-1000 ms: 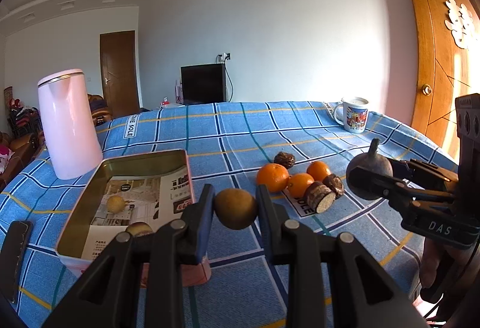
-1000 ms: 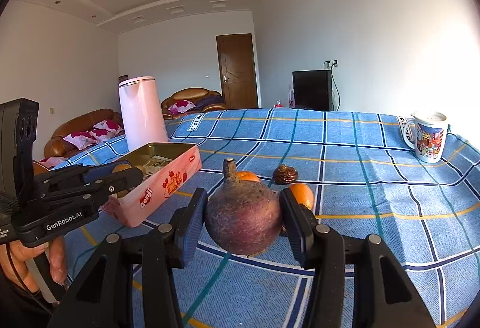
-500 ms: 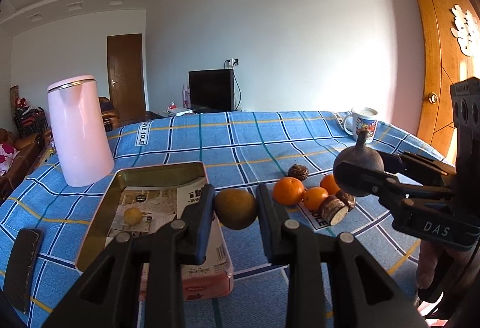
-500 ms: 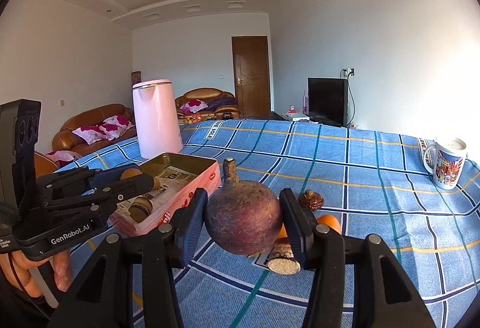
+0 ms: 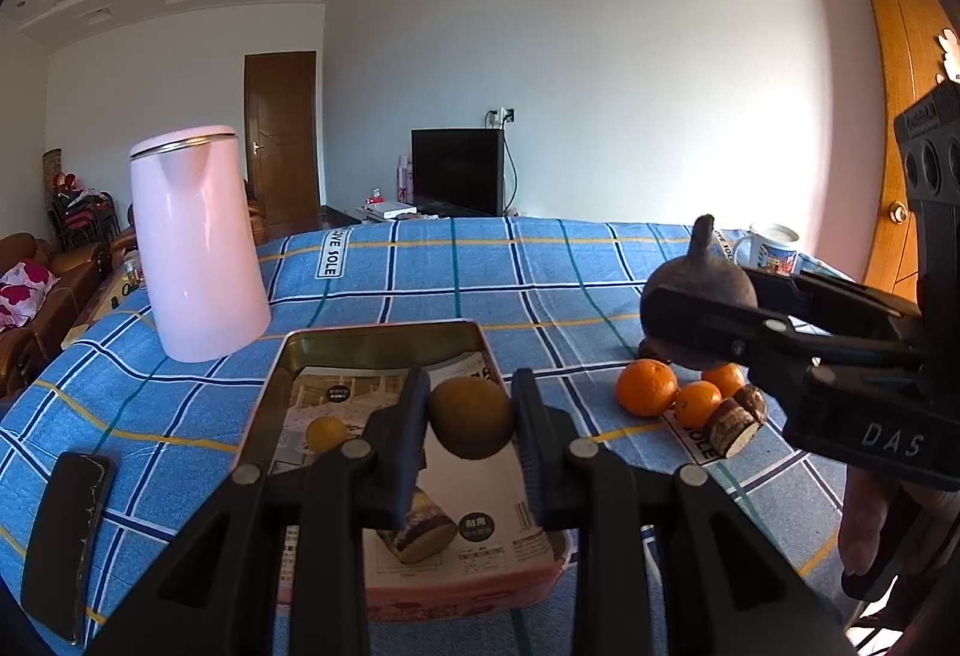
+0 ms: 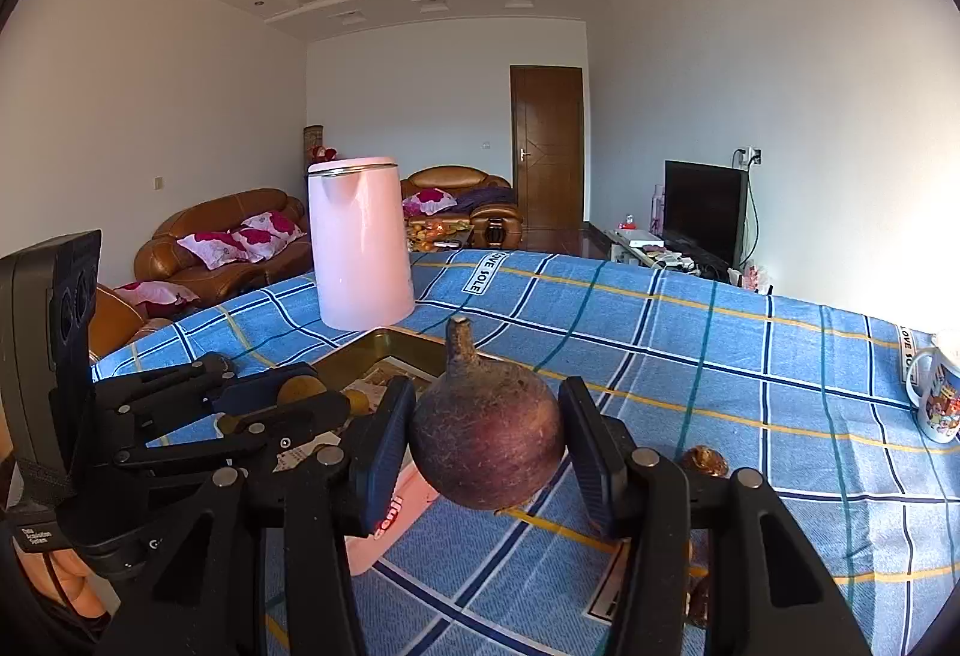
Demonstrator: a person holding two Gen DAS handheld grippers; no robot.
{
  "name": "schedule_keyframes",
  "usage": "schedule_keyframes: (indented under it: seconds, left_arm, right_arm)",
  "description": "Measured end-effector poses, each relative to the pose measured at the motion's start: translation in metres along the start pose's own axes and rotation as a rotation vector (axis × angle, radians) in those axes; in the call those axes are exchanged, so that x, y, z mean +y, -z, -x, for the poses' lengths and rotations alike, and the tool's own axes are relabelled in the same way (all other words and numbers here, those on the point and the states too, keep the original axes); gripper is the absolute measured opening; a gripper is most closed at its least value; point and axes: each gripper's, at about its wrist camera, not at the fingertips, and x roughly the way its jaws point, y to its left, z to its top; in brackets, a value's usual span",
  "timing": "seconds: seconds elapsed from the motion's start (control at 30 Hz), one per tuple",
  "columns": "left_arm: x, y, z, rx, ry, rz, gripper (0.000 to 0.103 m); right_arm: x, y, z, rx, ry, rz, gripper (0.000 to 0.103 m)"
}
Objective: Organize fruits
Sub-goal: 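Carry both held items over the tin box and release them inside, then move the right gripper back to the pastries and grasp the dark round pastry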
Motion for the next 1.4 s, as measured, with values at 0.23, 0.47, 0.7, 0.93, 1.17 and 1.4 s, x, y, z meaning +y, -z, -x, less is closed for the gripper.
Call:
schedule_keyframes:
  seconds: [0.23, 0.47, 0.7, 0.93, 1.17, 1.4]
  left_arm:
    - [0.022, -0.002, -0.011, 0.025, -0.026, 0.019, 0.030]
    - [0.045, 0.002, -0.023, 0.076, -0.036, 0.068, 0.030]
    - [0.059, 0.006, -0.028, 0.107, -0.041, 0.094, 0.030]
    - [0.071, 0.007, -0.031, 0.122, -0.046, 0.113, 0.030]
    - [0.074, 0.007, -0.032, 0.131, -0.059, 0.119, 0.030]
    - [0.068, 0.002, -0.015, 0.079, -0.066, 0.134, 0.053]
  right_arm:
    - [0.013, -0.011, -0.034, 0.051, -0.034, 0.018, 0.052]
    - [0.023, -0.012, -0.064, 0.102, -0.052, 0.018, 0.052]
    - [0.037, -0.004, -0.093, 0.176, -0.075, 0.027, 0.052]
    - [0.041, 0.006, -0.116, 0.267, -0.097, 0.013, 0.052]
    - [0.045, 0.009, -0.122, 0.301, -0.087, 0.026, 0.052]
    - [0.032, 0.006, -0.102, 0.244, -0.096, -0.033, 0.069]
